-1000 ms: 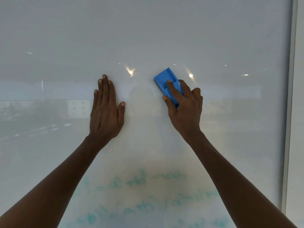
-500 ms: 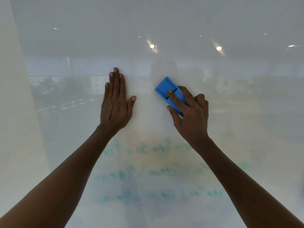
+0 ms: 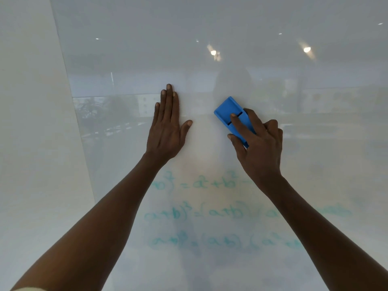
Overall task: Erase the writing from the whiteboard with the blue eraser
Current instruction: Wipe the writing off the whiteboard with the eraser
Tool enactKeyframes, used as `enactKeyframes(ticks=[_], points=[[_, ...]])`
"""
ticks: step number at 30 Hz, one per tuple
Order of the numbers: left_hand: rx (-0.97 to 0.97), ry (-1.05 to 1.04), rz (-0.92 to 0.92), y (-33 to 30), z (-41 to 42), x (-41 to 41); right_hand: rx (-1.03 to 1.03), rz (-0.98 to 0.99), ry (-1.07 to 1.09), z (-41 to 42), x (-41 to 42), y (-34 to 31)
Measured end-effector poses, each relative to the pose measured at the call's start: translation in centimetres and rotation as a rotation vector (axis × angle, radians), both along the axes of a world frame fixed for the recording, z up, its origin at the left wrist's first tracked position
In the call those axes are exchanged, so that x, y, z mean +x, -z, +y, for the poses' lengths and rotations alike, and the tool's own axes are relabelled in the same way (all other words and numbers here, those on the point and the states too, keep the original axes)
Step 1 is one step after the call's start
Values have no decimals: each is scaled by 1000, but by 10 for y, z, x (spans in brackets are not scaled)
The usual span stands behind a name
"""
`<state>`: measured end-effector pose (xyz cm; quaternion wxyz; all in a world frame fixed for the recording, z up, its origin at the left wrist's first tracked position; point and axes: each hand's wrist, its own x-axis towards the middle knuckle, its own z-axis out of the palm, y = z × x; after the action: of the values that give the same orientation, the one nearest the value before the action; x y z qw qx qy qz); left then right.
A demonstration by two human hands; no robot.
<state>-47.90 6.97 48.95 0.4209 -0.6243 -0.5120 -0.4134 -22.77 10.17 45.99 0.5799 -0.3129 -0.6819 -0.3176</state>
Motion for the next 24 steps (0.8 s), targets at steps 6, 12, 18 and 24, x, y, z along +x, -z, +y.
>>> enactKeyframes(ticks=[6, 12, 18, 24], points=[[43, -1, -56, 5, -15, -50, -31, 93, 1, -6, -14, 10], [60, -9, -84, 18, -32, -132, -60, 283, -14, -17, -62, 31], [73, 46, -122, 35, -33, -179, -58, 388, 17, -30, -133, 57], [67, 59, -123, 59, -35, -202, -54, 392, 32, -44, -185, 71]])
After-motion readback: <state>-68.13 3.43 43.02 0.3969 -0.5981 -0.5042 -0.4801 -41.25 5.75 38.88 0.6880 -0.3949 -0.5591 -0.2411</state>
